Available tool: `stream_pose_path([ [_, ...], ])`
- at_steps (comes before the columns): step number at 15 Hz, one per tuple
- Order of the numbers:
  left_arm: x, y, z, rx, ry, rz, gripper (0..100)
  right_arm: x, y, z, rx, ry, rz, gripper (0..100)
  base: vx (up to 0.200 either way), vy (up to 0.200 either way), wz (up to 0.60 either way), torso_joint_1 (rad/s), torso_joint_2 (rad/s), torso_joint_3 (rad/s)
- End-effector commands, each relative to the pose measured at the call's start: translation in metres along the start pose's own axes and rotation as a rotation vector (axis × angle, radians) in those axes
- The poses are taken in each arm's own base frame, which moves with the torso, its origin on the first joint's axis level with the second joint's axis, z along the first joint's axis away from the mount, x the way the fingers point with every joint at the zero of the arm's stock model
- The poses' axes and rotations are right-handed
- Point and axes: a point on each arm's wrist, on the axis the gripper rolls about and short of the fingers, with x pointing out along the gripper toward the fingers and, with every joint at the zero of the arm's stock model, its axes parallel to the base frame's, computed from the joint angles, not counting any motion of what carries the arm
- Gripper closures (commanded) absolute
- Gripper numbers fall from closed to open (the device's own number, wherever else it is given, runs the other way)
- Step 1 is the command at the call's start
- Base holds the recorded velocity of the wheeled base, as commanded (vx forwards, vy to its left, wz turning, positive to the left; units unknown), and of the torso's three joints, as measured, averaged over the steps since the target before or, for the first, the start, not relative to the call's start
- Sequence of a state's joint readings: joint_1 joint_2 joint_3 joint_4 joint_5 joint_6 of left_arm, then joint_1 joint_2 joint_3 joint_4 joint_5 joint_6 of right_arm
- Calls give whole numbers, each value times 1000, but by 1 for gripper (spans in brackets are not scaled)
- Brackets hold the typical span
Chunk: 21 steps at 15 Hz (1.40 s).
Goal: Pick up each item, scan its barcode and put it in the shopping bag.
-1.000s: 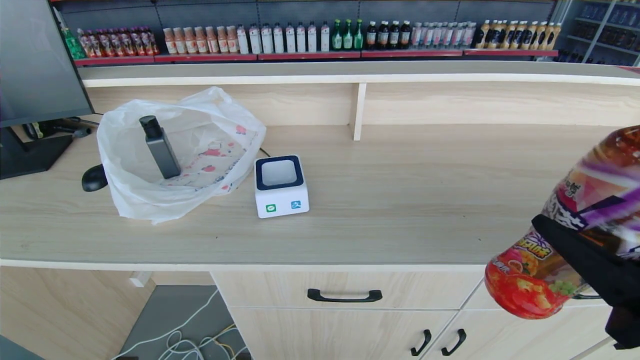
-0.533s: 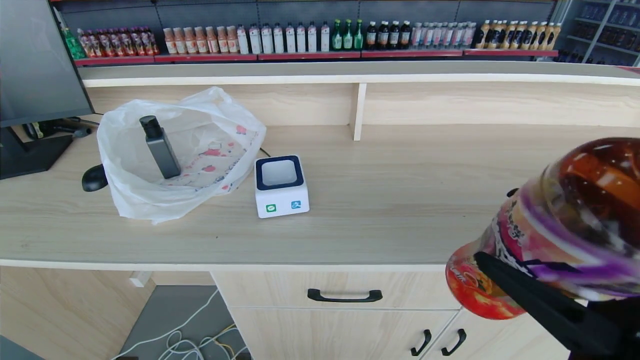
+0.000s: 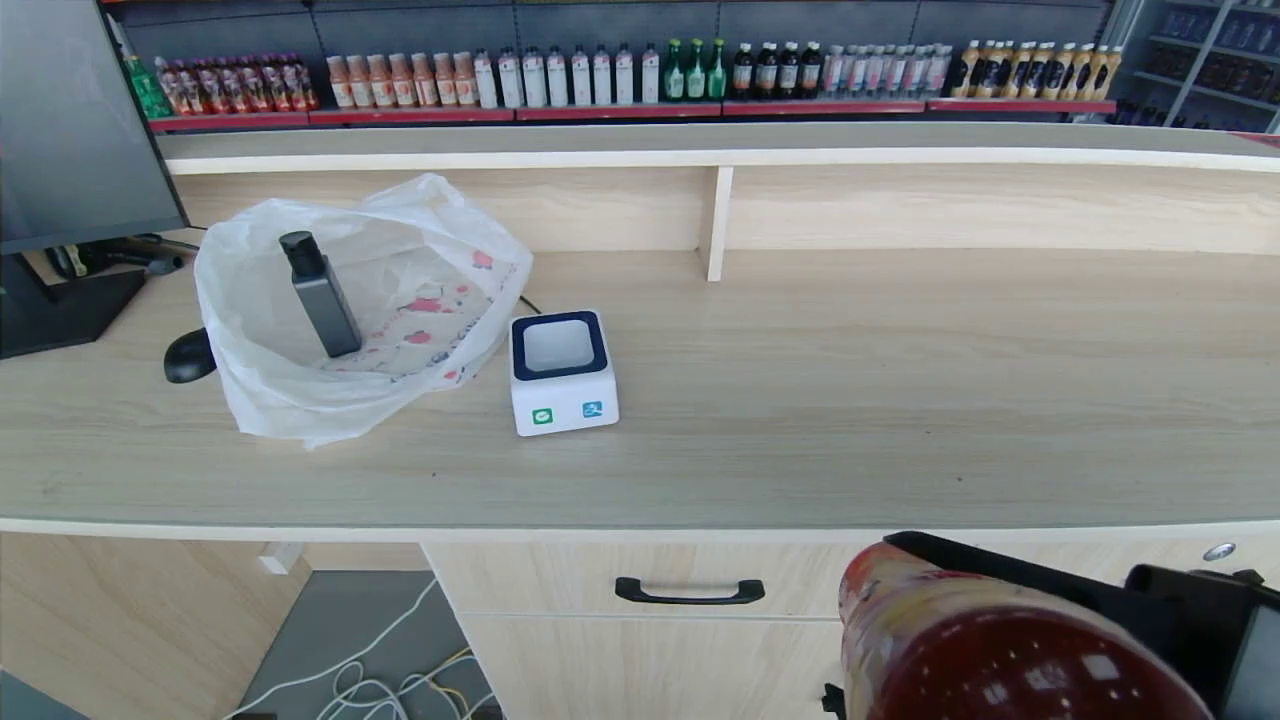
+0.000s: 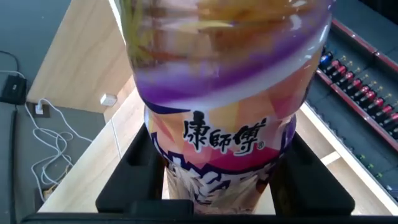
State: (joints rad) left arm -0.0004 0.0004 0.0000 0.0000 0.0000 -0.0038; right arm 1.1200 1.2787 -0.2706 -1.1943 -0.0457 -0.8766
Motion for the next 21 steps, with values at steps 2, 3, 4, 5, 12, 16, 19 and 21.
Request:
stream_pose_path([
  [2, 0, 0, 0, -1, 0, 0, 0, 12, 13, 5, -17, -31, 62, 100, 0, 0, 0, 0, 0, 0],
  [3, 0, 0, 0, -1, 0, -1, 0, 14, 15, 8, -27, -47, 66, 100, 0, 0, 0, 0, 0, 0],
  [4, 0, 0, 0, -1, 0, 0, 0, 21, 18, 16, -34, -86, 75, 100, 0, 0, 0, 0, 0, 0],
  [5, 0, 0, 0, -1, 0, -1, 0, 27, 23, 19, -49, -105, 87, 100, 0, 0, 0, 0, 0, 0],
  [12, 0, 0, 0, -1, 0, 0, 0, 53, 22, 23, -316, -191, -70, 100, 0, 0, 0, 0, 0, 0],
  [16, 0, 0, 0, -1, 0, 0, 0, 50, 28, 23, -443, -245, -43, 100, 0, 0, 0, 0, 0, 0],
  [19, 0, 0, 0, -1, 0, 0, 0, 51, 28, 24, -593, -252, -82, 100, 0, 0, 0, 0, 0, 0],
  [21, 0, 0, 0, -1, 0, 0, 0, 51, 28, 24, -616, -251, -85, 100, 0, 0, 0, 0, 0, 0],
])
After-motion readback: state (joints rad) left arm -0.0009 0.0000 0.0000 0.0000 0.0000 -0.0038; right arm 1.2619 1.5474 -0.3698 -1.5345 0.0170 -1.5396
